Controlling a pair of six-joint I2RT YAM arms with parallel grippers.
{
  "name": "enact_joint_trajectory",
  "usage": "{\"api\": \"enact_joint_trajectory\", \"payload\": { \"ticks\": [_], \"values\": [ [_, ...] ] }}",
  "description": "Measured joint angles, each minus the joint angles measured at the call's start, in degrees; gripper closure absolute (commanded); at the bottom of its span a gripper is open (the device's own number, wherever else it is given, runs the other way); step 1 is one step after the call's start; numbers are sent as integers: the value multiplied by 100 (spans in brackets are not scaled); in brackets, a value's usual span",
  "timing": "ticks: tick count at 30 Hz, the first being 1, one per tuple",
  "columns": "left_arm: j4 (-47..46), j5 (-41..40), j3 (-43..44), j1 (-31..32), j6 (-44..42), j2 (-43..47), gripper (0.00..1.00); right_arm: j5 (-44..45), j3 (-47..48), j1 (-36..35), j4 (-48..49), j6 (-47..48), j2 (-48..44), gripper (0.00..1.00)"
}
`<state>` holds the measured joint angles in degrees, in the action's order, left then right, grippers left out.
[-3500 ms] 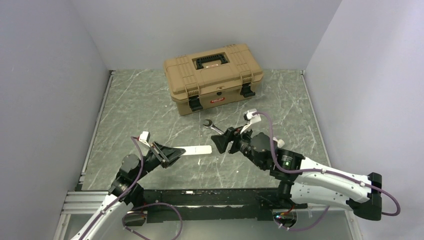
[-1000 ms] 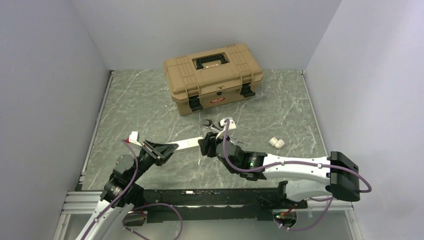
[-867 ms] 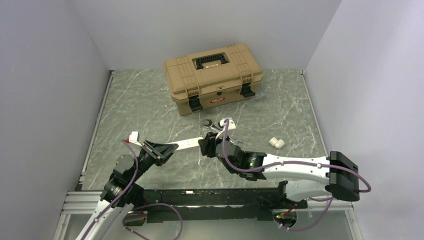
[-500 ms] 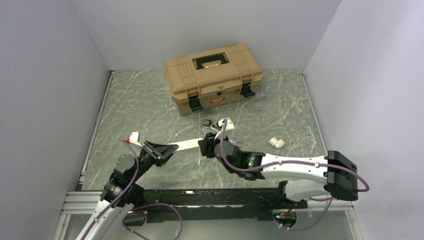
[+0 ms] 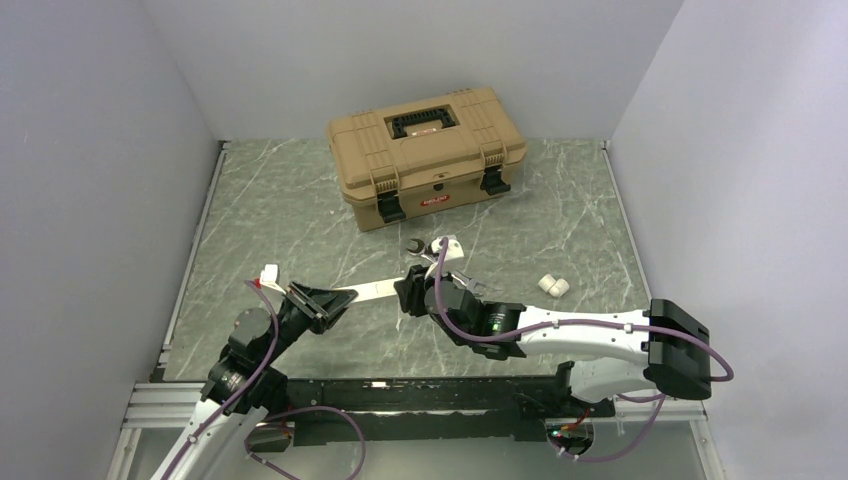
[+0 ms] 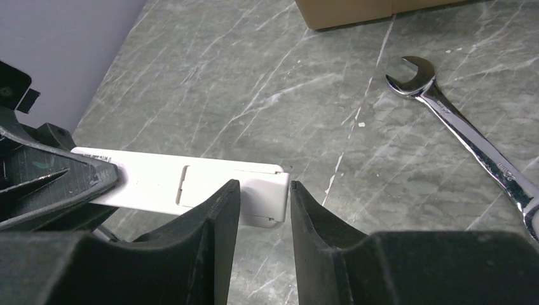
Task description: Load the batteries into the remote control
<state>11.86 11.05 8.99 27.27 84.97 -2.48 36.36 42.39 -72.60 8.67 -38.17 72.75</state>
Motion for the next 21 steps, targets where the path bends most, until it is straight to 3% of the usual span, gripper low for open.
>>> {"api": "enact_joint_trajectory", "payload": {
  "ticks": [21],
  "values": [
    [7,-201,-116,9,11,129,100,-81,103,9,-76,-125,144,66]
  ]
}}
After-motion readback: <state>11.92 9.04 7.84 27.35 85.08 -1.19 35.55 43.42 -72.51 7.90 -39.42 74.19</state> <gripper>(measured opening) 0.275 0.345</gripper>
